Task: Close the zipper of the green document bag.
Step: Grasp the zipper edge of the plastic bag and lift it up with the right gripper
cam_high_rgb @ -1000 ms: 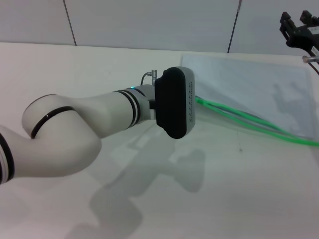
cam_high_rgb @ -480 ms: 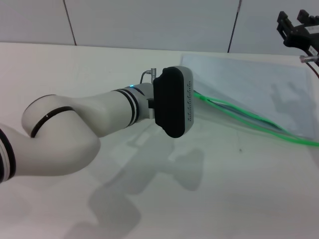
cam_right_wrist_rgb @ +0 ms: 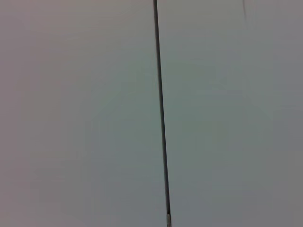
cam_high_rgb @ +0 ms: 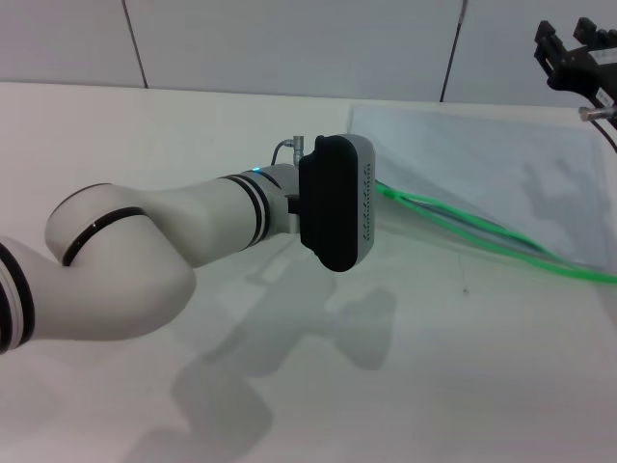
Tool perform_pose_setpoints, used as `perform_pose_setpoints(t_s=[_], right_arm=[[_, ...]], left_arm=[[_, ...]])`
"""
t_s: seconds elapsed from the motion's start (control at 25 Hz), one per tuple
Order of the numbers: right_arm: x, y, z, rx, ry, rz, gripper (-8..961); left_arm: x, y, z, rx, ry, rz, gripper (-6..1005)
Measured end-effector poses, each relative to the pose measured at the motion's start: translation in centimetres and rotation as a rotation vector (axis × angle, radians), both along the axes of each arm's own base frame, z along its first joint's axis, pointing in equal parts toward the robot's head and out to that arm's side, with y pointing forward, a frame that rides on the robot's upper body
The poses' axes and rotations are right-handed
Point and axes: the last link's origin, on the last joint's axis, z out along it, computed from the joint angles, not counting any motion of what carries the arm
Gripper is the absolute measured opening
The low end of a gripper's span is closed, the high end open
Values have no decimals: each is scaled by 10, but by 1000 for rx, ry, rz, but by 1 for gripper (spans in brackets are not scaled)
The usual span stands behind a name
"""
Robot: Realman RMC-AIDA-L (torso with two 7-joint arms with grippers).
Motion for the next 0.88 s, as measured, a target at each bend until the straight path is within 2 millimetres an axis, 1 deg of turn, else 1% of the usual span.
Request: perform_pose_setpoints(t_s=[0.32, 0.88], right_arm=[[0, 0, 0, 0, 0, -1, 486], [-1, 0, 0, -1, 0, 3, 486]], left_arm=[[-2, -2, -4, -9, 17, -33, 279], [0, -1, -5, -11, 17, -39, 258]])
